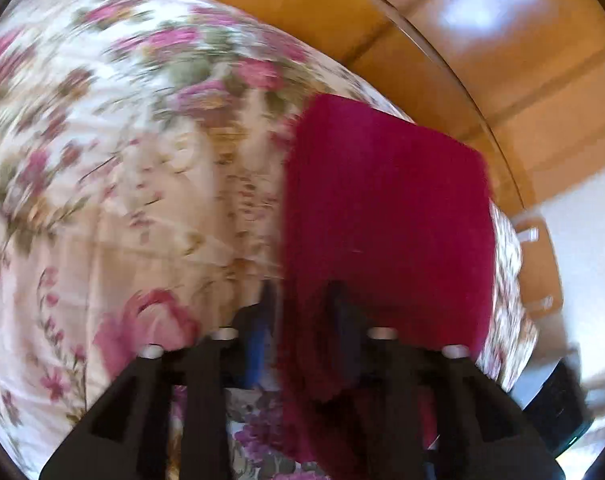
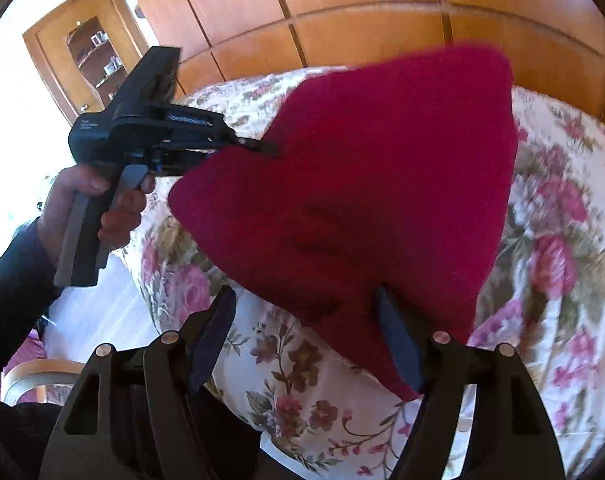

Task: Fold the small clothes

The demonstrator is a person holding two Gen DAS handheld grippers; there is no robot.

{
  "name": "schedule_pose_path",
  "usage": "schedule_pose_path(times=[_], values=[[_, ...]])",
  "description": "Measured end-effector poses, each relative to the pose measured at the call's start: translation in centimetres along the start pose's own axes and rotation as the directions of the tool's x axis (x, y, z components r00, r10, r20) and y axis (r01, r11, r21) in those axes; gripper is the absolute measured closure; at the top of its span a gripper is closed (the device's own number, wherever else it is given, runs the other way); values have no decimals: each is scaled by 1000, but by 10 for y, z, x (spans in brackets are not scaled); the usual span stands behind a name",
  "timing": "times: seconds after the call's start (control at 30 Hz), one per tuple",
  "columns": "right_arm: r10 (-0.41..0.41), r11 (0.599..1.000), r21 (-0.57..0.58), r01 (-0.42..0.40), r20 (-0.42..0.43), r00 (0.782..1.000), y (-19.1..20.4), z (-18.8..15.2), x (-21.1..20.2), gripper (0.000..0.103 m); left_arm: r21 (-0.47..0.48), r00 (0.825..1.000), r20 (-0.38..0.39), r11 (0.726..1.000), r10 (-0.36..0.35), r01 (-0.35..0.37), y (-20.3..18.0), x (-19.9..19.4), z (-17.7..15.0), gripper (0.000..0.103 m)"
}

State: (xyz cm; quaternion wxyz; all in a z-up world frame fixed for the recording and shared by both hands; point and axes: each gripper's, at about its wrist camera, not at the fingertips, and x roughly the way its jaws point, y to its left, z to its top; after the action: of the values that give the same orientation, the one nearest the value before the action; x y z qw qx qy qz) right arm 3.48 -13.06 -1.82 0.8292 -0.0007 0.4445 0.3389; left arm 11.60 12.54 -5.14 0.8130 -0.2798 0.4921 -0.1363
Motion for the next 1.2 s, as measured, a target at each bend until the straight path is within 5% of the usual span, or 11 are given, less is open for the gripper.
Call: schedule_pose_path(times=[0.13,0.27,0.4,0.53,0.77,0.97,1.2], values=[[-7,1000,-2,7,7,1000,-1,1,-2,31,-36,991,133,999,6,-1,-11,-36,0,46],[-2,1000,1,2,15,1000,-4,1,-4,30,154,972,227,988,-62,27,-64,-59,-11,46],[1,1000,-6,-1,33,999,-5,-2,-7,30,351,975,218,929,42,-118,-102,-31,-42,46],[38,999,11,-38,23,999,-15,-8,-20,30,320,958,213,912,195,-256,-70,1,-61,52],[184,972,146,-185,25,983,-43,6,-46,14,298,955,263,929,141,-219,-61,-25,-67,49],[161,944,267,-196,146,976,-81,30,-76,6,300,945,298,926,137,-229,-63,-38,-65,35],[98,896,419,-145,132,986,-124,49,-48,6,302,934,315,915,169,-267,-60,-37,-60,25]])
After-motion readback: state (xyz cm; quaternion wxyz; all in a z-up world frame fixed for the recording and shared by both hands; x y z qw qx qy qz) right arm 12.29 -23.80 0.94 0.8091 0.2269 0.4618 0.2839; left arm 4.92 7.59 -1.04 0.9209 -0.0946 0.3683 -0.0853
